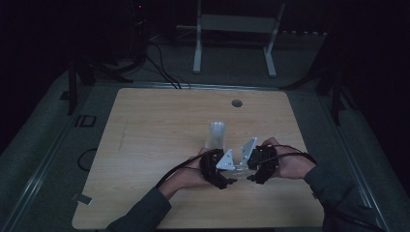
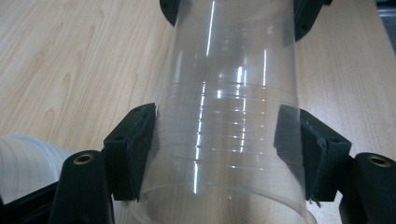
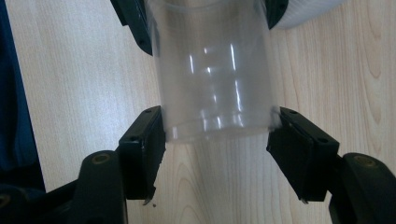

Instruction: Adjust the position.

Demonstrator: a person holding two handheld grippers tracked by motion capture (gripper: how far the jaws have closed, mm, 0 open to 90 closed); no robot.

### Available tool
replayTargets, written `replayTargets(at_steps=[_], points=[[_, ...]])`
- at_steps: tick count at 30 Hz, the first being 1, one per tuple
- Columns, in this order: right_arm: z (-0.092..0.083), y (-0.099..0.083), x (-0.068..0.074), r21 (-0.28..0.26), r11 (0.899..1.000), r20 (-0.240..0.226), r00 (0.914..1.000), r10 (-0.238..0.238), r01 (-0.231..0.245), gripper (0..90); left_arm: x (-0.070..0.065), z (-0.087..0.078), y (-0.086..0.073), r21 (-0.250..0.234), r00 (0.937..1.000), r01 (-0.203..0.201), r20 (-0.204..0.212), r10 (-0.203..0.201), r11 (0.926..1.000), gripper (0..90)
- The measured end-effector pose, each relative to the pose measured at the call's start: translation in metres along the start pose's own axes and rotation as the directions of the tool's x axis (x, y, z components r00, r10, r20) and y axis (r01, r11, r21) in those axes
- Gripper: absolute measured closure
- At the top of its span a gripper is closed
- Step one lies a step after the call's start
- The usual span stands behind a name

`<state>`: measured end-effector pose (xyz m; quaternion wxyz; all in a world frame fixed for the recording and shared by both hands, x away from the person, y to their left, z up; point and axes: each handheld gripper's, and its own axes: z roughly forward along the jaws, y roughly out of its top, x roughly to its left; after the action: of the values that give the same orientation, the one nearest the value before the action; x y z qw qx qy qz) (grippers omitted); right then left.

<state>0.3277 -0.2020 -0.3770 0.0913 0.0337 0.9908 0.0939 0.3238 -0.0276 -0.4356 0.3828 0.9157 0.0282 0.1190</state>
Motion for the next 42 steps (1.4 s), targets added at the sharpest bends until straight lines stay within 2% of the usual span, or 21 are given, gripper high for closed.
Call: replayTargets(at_steps=[10, 18, 20, 21, 22, 23, 26, 27, 29, 30, 32, 33, 35, 36, 39, 42], points=[[0.006, 0.004, 0.004, 0.004, 1.0, -0.006, 0.9996, -0.027, 0.027, 38.7, 0.001, 0.0, 0.0, -0.009, 0.9992, 0.014, 0.037, -0.013, 0.9999, 30.5], [0.008, 0.003, 0.004, 0.005, 1.0, -0.009, 0.9995, -0.031, 0.031, 39.9, 0.0, 0.002, 0.0, -0.005, 0.9987, 0.017, 0.047, -0.016, 0.9999, 31.0], [0.011, 0.002, 0.005, 0.012, 0.999, -0.008, 0.9993, -0.037, 0.037, 39.4, 0.002, 0.001, 0.0, 0.031, 0.999, -0.028, 0.037, 0.027, 0.9991, 31.0], [0.011, 0.002, 0.005, 0.012, 0.999, -0.008, 0.9993, -0.037, 0.037, 39.4, 0.001, 0.002, 0.0, 0.016, 0.9993, -0.01, 0.036, 0.009, 0.9998, 31.0], [0.011, 0.002, 0.006, 0.011, 0.999, -0.009, 0.9992, -0.038, 0.038, 39.2, 0.001, 0.002, 0.0, 0.016, 0.9992, -0.012, 0.037, 0.012, 0.9998, 31.0], [0.013, 0.002, 0.006, 0.008, 0.999, -0.01, 0.9993, -0.035, 0.035, 38.6, -0.006, 0.007, 0.0, -0.052, 0.9969, 0.07, 0.04, -0.068, 0.9962, 31.0], [0.013, 0.002, 0.006, 0.01, 0.999, -0.008, 0.9992, -0.039, 0.039, 38.6, -0.005, 0.006, 0.0, -0.044, 0.9978, 0.055, 0.039, -0.053, 0.9975, 31.0], [0.014, 0.003, 0.006, 0.01, 0.999, -0.007, 0.9991, -0.043, 0.043, 39.0, -0.007, 0.008, 0.0, -0.066, 0.996, 0.082, 0.04, -0.08, 0.9945, 31.1], [0.014, 0.002, 0.007, 0.01, 0.999, -0.006, 0.9991, -0.042, 0.042, 40.8, -0.008, 0.009, 0.0, -0.071, 0.9959, 0.086, 0.035, -0.084, 0.9938, 30.9], [0.014, 0.002, 0.007, 0.007, 0.999, -0.001, 0.9992, -0.039, 0.039, 41.4, -0.002, 0.003, 0.0, -0.003, 0.9993, 0.004, 0.038, -0.004, 1.0, 30.1], [0.014, 0.002, 0.007, 0.001, 1.0, -0.006, 0.9996, -0.029, 0.029, 41.4, -0.002, 0.003, 0.0, -0.003, 0.9993, 0.004, 0.038, -0.004, 1.0, 29.3], [0.014, 0.002, 0.007, 0.001, 1.0, -0.006, 0.9996, -0.029, 0.029, 41.6, -0.003, 0.004, 0.001, -0.009, 0.999, 0.022, 0.04, -0.022, 0.9997, 29.3], [0.015, -0.001, 0.007, -0.013, 1.0, -0.016, 0.9997, -0.019, 0.019, 41.8, -0.003, 0.003, 0.001, -0.009, 0.999, 0.025, 0.038, -0.025, 0.9996, 27.1], [0.015, -0.002, 0.006, -0.02, 1.0, -0.015, 0.9998, -0.017, 0.016, 41.9, -0.004, 0.004, 0.001, -0.02, 0.9984, 0.042, 0.038, -0.041, 0.9989, 26.0], [0.016, -0.004, 0.007, -0.034, 0.999, -0.017, 0.9999, 0.0, 0.0, 42.0, -0.004, 0.004, 0.002, -0.025, 0.9989, 0.045, 0.013, -0.045, 0.9987, 20.7], [0.016, -0.006, 0.007, -0.04, 0.999, -0.015, 0.9999, 0.002, -0.003, 42.0, -0.003, 0.002, 0.002, -0.03, 0.9992, 0.04, 0.004, -0.04, 0.9987, 19.3]])
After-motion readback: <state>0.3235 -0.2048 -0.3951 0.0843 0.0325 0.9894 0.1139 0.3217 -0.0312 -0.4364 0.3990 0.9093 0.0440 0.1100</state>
